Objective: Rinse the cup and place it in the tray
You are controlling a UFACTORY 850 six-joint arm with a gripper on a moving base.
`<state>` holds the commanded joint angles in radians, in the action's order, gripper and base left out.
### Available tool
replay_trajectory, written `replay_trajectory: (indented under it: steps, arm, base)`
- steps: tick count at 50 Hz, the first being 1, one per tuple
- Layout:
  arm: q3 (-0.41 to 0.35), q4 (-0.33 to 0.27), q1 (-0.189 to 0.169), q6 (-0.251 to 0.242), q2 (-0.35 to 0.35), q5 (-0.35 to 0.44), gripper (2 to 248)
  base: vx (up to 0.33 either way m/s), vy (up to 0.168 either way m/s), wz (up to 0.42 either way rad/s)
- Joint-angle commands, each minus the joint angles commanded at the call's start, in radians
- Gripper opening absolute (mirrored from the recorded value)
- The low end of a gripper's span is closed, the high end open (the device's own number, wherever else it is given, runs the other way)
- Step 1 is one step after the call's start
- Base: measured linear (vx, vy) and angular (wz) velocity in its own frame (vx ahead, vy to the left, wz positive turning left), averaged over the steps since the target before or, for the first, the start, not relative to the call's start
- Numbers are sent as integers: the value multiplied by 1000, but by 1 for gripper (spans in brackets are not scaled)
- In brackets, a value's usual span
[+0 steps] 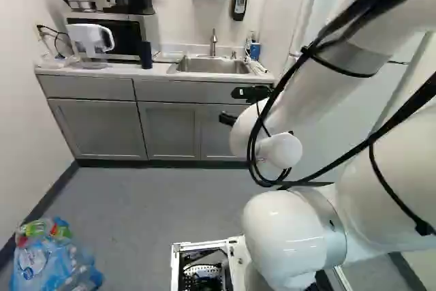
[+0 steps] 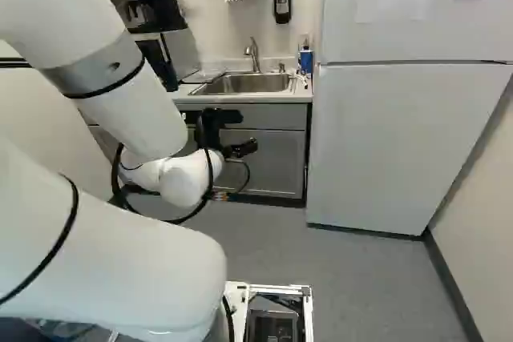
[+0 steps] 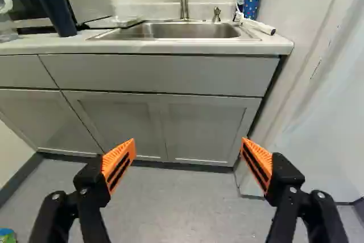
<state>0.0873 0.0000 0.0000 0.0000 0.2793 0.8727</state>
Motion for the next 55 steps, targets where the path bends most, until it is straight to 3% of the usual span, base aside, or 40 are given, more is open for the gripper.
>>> replay_trajectory:
  steps: [32,55]
  arm:
    - [2,0,0,0,-3,0,247]
    - [105,0,0,0,-64,0,247]
  base:
    - [0,0,0]
    - [0,0,0]
